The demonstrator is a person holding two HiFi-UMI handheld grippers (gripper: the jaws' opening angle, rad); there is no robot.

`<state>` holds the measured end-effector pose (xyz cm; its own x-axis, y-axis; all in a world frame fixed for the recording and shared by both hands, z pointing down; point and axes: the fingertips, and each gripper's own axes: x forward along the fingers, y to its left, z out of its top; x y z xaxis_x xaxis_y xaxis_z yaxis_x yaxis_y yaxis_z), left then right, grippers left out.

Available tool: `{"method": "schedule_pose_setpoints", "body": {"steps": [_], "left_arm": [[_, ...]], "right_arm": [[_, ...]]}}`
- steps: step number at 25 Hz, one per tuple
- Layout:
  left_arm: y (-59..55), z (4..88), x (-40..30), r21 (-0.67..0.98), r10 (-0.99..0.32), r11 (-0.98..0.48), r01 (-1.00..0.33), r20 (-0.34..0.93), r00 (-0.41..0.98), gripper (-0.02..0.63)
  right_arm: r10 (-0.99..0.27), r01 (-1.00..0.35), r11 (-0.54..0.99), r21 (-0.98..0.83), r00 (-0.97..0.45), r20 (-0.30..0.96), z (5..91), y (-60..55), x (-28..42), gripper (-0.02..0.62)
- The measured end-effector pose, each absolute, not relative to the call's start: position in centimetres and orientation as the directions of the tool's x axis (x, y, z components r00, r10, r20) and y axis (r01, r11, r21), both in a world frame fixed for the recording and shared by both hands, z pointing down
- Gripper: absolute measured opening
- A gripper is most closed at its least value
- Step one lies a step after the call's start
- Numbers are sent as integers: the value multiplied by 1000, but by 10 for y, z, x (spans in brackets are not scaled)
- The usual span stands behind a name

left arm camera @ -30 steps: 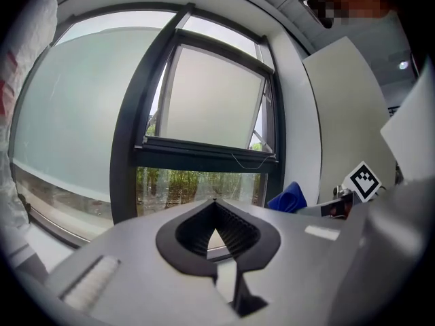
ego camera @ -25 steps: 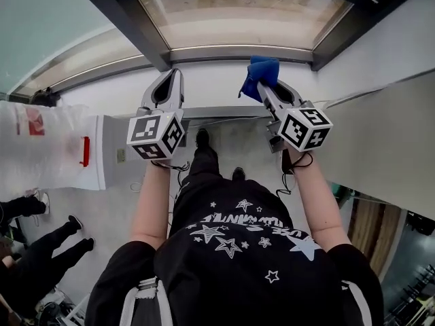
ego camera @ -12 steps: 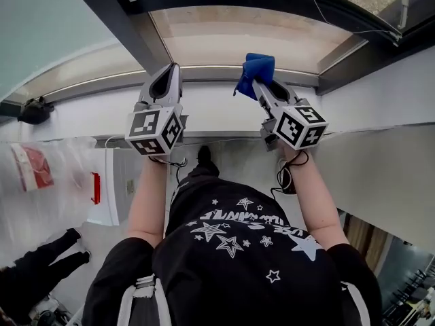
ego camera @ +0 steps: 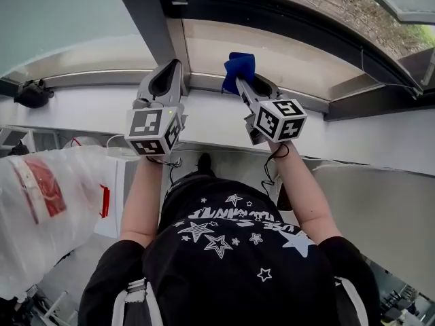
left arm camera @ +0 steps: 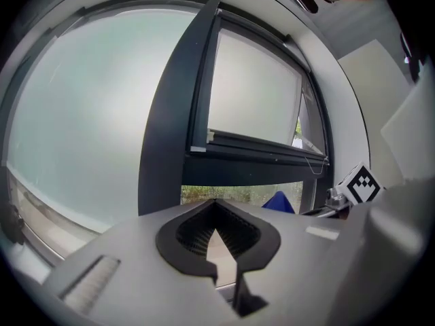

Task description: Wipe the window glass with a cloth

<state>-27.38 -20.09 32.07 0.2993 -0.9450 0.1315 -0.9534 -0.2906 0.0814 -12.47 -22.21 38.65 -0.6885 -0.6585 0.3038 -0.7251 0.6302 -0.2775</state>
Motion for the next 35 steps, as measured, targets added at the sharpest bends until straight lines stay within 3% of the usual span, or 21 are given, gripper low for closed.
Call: {"method": "schedule_pose_setpoints", "body": {"steps": [10,21,28,35], "left_arm": [[-225,331,-348,108,-960,-224,-968,147,239,9],[-245,351,-365,141,-955,-212,-967,182,236,8],[-251,356,-345,128,-938,-246,-961,218,269,8],[-265,364,-293,86,-925,-276,-957,245,289,9]], "right_arm": [[-624,-696,684,-219,-714,319,416,-284,-224,74],[-666,-735,663,-139,-665,338,434,-342,-257,74],[-701,-769,627,-128,-627,339,443,-366,-246,74],[-719,-788,604,-119,-604,344,443,-371,-178,74]]}}
